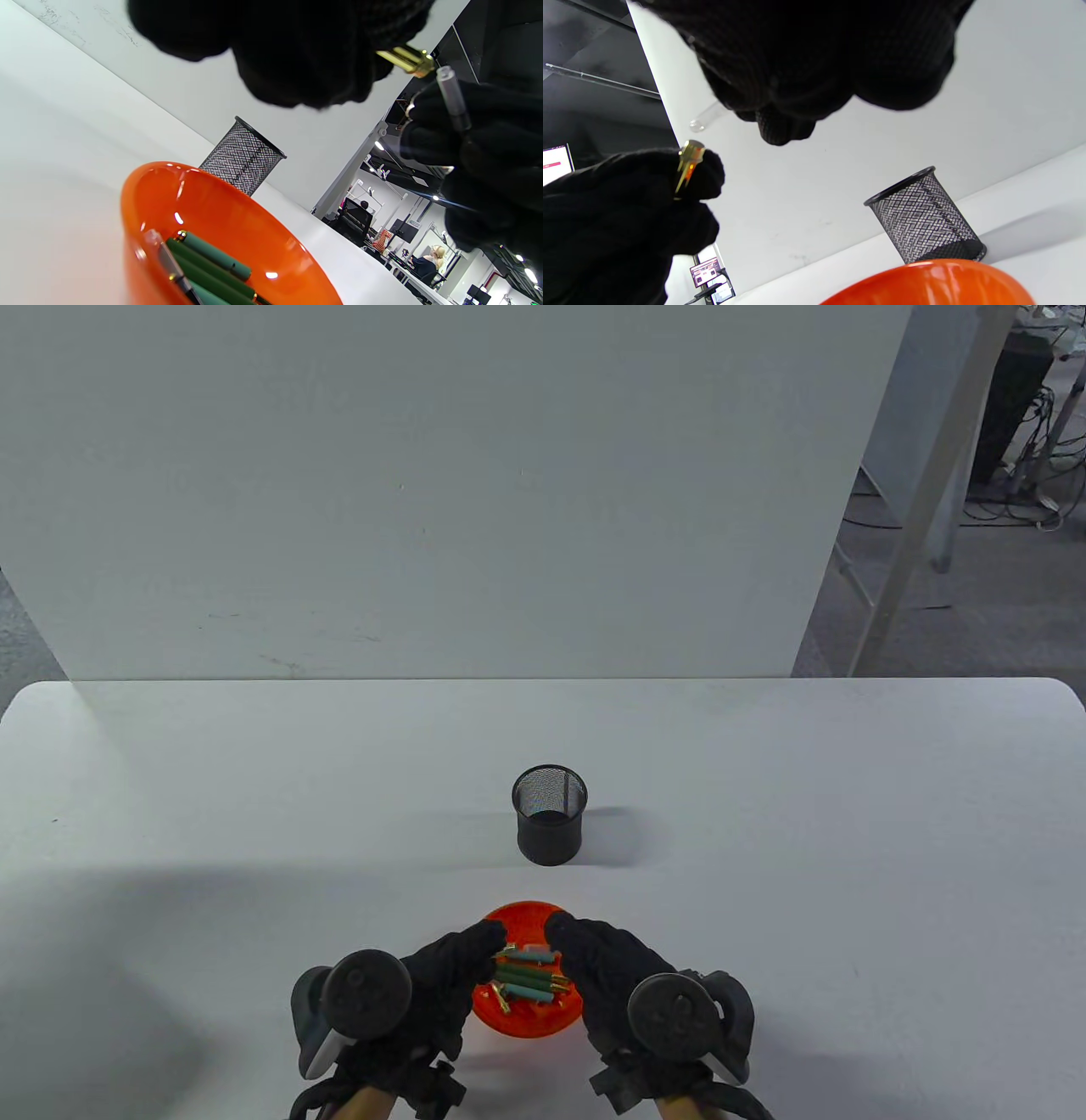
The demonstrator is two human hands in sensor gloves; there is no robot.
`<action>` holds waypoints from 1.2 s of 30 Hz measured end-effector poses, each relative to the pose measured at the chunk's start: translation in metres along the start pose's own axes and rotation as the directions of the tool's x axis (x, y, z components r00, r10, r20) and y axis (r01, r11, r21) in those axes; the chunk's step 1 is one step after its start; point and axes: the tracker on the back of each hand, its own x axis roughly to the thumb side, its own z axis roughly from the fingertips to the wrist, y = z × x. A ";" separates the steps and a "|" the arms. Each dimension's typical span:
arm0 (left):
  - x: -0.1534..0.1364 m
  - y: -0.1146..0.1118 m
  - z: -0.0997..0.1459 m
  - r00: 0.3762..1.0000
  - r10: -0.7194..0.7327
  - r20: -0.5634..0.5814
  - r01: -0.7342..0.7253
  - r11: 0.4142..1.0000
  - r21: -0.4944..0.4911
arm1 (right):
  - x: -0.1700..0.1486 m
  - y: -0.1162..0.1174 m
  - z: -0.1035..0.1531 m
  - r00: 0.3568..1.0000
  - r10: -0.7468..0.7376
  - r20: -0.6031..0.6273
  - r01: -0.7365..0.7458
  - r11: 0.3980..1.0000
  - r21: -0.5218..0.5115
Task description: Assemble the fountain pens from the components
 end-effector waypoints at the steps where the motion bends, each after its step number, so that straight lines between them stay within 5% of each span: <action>1: 0.000 0.000 0.000 1.000 0.001 0.002 -0.001 1.000 -0.002 | 0.000 0.001 0.000 1.000 -0.001 -0.003 0.001 1.000 0.003; 19: 0.010 -0.002 0.003 0.984 -0.162 0.077 0.162 0.987 -0.001 | 0.006 0.008 0.000 0.993 0.111 0.049 -0.114 0.992 0.061; 36: 0.011 -0.010 0.002 0.984 -0.168 0.063 0.170 0.985 -0.039 | 0.007 0.014 0.000 0.986 0.154 0.056 -0.159 0.983 0.092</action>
